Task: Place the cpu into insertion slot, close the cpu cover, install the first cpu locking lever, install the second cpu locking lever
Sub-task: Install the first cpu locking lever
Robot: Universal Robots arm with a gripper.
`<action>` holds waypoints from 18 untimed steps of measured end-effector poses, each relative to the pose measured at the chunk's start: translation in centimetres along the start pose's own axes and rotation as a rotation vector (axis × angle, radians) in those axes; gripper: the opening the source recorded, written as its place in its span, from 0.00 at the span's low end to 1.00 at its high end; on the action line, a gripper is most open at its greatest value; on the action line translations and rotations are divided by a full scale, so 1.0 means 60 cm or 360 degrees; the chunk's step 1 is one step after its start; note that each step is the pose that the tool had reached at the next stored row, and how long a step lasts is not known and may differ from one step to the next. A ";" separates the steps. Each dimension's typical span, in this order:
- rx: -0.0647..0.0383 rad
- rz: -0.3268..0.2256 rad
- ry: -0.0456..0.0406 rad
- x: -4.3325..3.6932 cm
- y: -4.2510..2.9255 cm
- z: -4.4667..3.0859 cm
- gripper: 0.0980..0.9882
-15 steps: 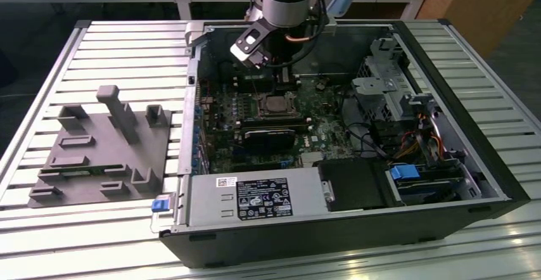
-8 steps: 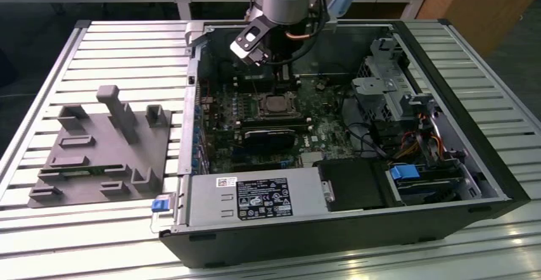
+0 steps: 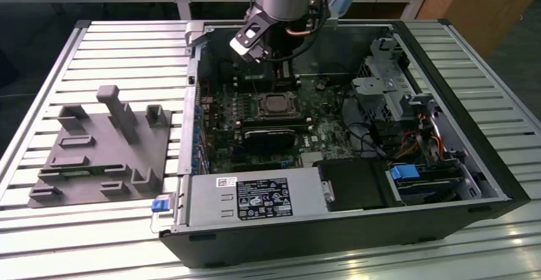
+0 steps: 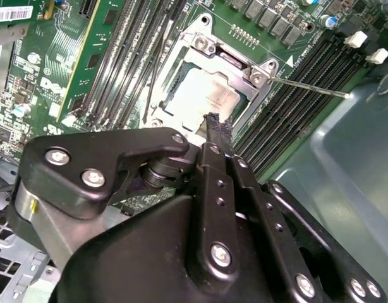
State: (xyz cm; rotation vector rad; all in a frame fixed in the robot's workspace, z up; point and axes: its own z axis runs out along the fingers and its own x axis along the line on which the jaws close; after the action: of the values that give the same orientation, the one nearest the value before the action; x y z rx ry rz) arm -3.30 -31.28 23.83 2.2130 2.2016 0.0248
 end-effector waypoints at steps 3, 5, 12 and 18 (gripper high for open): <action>0.0000 0.0000 0.0000 0.000 0.000 -0.004 0.01; 0.0000 0.0000 0.0000 0.000 0.000 -0.005 0.01; 0.0000 0.0000 -0.0003 0.000 0.000 -0.016 0.01; 0.0000 0.0000 -0.0004 0.000 0.001 -0.029 0.01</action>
State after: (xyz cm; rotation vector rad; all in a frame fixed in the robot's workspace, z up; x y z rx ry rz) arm -3.29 -31.28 25.58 2.2118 2.2006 0.0223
